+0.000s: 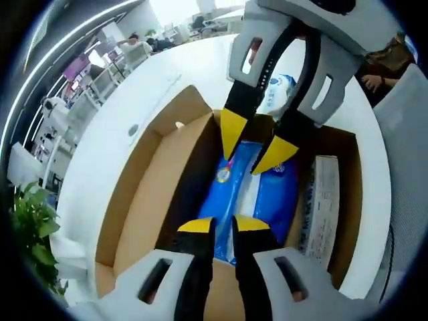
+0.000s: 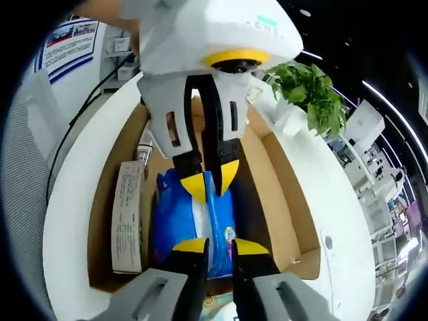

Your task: Operate the shoe box by opening the lid, removing the specified soft item, and placing it in the target area until the item is outside and the box remains undamaged.

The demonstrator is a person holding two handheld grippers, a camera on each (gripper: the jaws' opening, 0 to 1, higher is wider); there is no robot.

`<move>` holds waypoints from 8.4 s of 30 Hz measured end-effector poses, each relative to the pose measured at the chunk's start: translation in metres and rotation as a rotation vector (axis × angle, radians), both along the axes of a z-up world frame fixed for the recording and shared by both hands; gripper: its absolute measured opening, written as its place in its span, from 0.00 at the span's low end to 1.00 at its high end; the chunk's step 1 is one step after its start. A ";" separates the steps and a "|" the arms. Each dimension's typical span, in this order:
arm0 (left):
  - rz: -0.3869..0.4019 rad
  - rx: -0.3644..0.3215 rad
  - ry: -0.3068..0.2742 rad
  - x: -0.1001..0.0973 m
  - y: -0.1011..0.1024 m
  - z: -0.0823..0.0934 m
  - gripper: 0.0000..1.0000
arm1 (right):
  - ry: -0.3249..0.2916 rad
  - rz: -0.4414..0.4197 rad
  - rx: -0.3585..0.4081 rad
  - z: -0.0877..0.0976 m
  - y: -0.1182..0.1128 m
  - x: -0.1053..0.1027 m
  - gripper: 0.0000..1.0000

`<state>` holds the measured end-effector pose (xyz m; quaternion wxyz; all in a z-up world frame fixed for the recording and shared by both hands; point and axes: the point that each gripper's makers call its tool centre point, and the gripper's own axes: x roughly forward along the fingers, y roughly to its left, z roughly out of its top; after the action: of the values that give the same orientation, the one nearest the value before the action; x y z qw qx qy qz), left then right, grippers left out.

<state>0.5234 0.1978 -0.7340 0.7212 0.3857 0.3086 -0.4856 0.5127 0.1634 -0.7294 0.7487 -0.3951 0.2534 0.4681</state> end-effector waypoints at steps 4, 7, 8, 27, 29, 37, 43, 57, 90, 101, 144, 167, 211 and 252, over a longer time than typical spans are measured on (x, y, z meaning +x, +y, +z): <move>-0.002 -0.007 -0.014 0.003 0.001 0.000 0.00 | -0.007 -0.004 -0.023 -0.003 -0.003 0.003 0.00; 0.000 -0.012 -0.015 0.004 0.001 0.001 0.00 | -0.006 0.004 -0.025 -0.003 -0.002 0.000 0.00; -0.001 -0.011 -0.019 0.004 0.001 0.001 0.00 | -0.008 0.004 -0.025 -0.003 -0.002 0.000 0.00; 0.024 -0.046 -0.078 -0.001 0.008 0.030 0.00 | -0.047 -0.021 0.039 0.023 0.002 -0.003 0.00; 0.026 -0.049 -0.083 -0.001 0.008 0.034 0.00 | -0.054 -0.025 0.045 0.029 0.002 -0.002 0.00; 0.037 -0.056 -0.088 0.001 0.007 0.051 0.00 | -0.075 -0.034 0.071 0.046 0.001 -0.001 0.00; 0.007 -0.029 -0.103 0.000 0.006 0.065 0.00 | -0.090 -0.043 0.090 0.059 0.001 -0.002 0.00; -0.032 -0.019 -0.156 0.003 -0.004 0.103 0.00 | -0.134 -0.075 0.134 0.094 -0.008 0.002 0.00; -0.180 -0.059 -0.149 -0.015 -0.111 0.129 0.00 | -0.200 -0.248 0.111 0.120 -0.117 -0.001 0.00; -0.229 -0.058 -0.146 -0.017 -0.144 0.129 0.00 | -0.208 -0.316 0.113 0.119 -0.150 -0.005 0.00; -0.342 -0.105 -0.088 -0.035 -0.255 0.107 0.00 | -0.204 -0.515 0.054 0.093 -0.262 -0.025 0.00; -0.370 -0.110 -0.062 -0.047 -0.296 0.072 0.00 | -0.197 -0.572 -0.004 0.060 -0.306 -0.030 0.00; -0.349 -0.102 0.030 -0.045 -0.327 0.004 0.00 | -0.110 -0.653 0.002 0.000 -0.335 -0.032 0.00; -0.288 -0.155 0.036 -0.039 -0.297 0.041 0.11 | -0.045 -0.703 0.080 0.013 -0.320 -0.052 0.13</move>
<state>0.4843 -0.0993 -0.6932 0.6661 0.3604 0.2249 -0.6130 0.4610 -0.1567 -0.7160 0.8842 -0.2643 0.3389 0.1828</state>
